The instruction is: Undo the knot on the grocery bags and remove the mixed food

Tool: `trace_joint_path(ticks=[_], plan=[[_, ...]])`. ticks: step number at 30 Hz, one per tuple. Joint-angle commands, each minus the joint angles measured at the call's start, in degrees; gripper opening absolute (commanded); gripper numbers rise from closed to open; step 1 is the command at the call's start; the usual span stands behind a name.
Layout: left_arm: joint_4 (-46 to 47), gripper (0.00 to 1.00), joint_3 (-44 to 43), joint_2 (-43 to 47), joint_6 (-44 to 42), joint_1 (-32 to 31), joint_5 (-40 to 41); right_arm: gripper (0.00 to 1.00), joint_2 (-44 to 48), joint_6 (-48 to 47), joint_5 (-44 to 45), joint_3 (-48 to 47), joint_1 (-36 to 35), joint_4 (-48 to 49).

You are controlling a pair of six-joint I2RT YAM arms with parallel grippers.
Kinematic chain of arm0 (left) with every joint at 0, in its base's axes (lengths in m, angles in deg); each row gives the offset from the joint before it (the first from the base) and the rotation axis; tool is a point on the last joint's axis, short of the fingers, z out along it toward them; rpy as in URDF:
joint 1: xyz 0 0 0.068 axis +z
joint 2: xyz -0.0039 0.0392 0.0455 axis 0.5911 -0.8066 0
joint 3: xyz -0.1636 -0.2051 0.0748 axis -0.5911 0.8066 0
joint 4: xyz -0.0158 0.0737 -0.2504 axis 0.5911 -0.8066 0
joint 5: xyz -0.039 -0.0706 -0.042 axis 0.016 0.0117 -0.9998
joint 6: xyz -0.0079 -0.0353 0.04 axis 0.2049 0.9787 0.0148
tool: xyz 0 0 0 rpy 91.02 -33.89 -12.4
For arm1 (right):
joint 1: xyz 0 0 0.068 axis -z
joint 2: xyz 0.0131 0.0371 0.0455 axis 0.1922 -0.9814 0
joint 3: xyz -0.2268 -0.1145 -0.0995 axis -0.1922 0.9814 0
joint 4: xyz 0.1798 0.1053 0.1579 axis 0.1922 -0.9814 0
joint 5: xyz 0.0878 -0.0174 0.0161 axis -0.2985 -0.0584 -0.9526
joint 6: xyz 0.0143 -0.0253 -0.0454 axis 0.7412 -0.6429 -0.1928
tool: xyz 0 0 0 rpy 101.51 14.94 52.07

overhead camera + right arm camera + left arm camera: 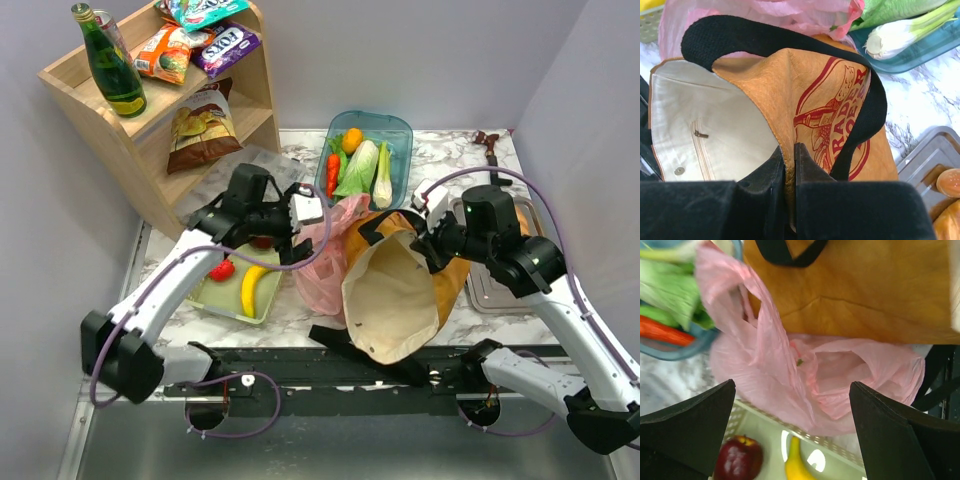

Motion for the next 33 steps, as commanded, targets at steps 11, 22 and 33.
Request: trace_joint_path(ticks=[11, 22, 33], plan=[[7.72, 0.99, 7.09, -19.06, -4.8, -17.17, 7.44, 0.01, 2.53, -2.72, 6.14, 3.37, 0.2, -5.79], [8.95, 0.44, -0.36, -28.39, 3.38, -19.21, 26.72, 0.01, 4.09, -3.22, 8.06, 2.76, 0.38, -8.43], [0.1, 0.0, -1.43, -12.91, 5.61, -10.28, 1.94, 0.01, 5.71, -2.9, 7.59, 4.14, 0.4, -8.37]])
